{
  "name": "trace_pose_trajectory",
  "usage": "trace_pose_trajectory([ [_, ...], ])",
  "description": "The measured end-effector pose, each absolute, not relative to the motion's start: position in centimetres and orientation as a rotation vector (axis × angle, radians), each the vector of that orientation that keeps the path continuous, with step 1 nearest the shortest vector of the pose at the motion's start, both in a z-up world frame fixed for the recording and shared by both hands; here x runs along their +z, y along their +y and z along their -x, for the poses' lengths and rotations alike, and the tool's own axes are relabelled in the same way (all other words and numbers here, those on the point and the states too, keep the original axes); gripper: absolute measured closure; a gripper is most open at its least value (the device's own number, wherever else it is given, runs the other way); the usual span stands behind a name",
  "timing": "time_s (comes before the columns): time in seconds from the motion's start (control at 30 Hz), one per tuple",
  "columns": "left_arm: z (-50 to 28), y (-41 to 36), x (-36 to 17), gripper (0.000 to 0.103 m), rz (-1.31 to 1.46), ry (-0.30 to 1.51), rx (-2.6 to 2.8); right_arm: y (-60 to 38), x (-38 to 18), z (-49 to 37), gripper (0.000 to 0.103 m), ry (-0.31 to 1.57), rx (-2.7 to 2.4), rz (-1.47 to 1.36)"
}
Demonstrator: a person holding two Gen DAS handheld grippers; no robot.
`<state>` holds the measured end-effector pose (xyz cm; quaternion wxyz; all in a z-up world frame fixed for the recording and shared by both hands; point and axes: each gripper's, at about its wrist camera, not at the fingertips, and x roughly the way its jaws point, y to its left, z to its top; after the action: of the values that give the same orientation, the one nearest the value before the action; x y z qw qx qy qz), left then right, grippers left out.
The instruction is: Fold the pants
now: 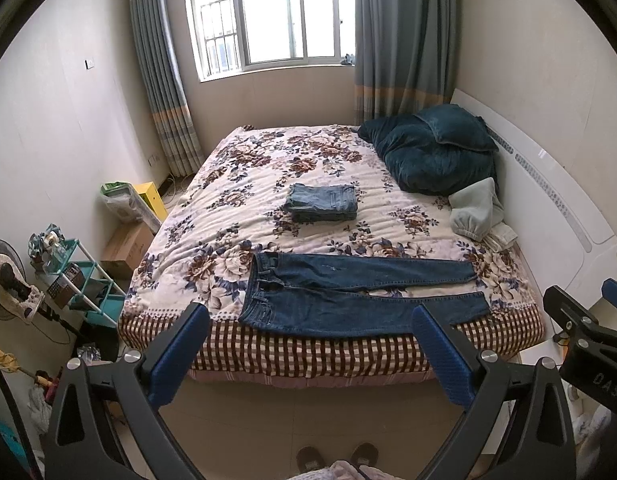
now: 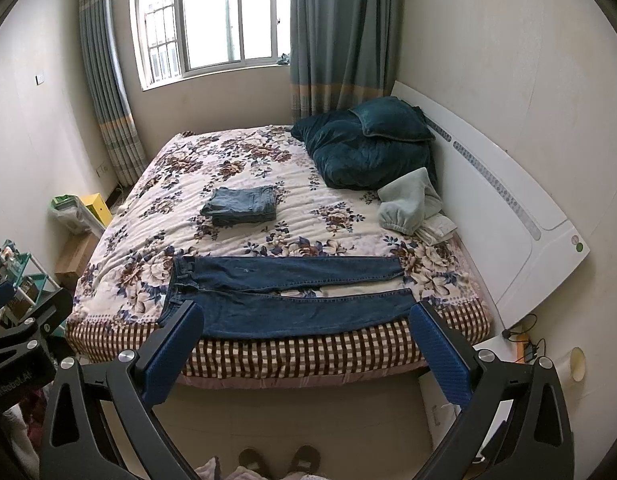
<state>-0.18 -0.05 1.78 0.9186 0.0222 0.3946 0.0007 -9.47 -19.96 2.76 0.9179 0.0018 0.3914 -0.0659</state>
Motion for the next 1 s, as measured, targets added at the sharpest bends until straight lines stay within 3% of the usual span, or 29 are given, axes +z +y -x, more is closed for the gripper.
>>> trace_pose_trajectory([
  [1.0,-2.2,3.3,-1.0,0.0,-0.046,0.769,-0.012,-16.7,-0.2,7.7,0.0,0.786,-0.219,-0.084],
])
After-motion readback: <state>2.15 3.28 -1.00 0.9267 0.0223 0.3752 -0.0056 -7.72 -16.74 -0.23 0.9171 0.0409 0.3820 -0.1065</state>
